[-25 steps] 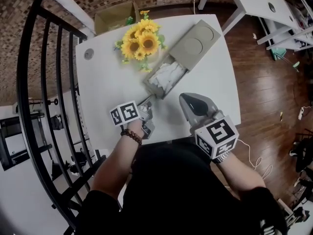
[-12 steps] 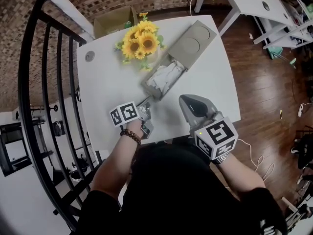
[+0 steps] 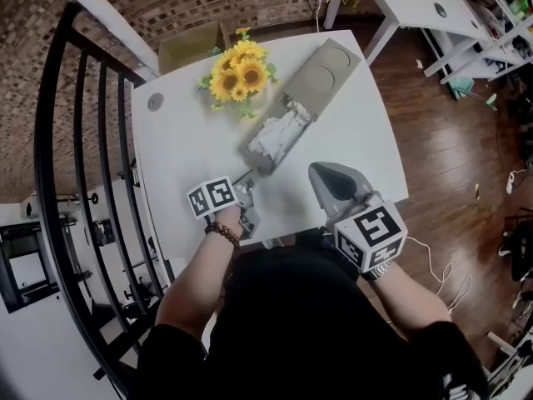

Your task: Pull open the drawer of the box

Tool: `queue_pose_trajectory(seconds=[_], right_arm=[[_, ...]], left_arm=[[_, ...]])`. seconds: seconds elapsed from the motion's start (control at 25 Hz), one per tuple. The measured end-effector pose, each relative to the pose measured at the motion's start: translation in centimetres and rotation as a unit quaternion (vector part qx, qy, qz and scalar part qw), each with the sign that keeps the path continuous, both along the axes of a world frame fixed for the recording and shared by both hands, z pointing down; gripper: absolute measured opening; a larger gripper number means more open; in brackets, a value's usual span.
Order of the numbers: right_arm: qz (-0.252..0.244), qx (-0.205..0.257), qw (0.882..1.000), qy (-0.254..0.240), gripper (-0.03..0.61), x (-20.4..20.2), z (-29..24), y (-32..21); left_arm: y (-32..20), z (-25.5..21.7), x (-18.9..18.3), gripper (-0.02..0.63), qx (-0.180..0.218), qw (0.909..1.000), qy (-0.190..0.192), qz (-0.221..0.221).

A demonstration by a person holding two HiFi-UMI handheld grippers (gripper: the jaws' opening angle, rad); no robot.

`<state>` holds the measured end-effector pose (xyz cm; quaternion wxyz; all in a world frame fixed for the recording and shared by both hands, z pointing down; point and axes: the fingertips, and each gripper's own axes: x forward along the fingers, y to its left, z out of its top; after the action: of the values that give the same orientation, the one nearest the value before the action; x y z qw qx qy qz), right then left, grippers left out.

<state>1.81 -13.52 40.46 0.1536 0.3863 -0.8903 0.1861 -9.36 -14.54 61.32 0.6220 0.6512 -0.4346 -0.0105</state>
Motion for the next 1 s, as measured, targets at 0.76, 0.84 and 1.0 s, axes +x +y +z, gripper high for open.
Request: queue_pose_trajectory(seconds=[0.76,0.84,1.0], right_arm=[[0.059,0.047,0.997,0.005,-0.011,-0.2,-2.7,5.6],[0.062,0.054,0.997,0.006,-0.011,-0.3,-3.0,6.0],[0.062,0.067,0.996,0.006,-0.011,-0.3,-3.8,6.5]], left_arm=[[1.9,-10.5,0.7,0.014,0.206,0.9631,-0.127,0.119],[2.4,-12.2,1.2,0.014,0.242,0.9473,-0.155,0.141],[3.4,-15.6,2.4,0.014,0.305,0.914,-0.2,0.177]])
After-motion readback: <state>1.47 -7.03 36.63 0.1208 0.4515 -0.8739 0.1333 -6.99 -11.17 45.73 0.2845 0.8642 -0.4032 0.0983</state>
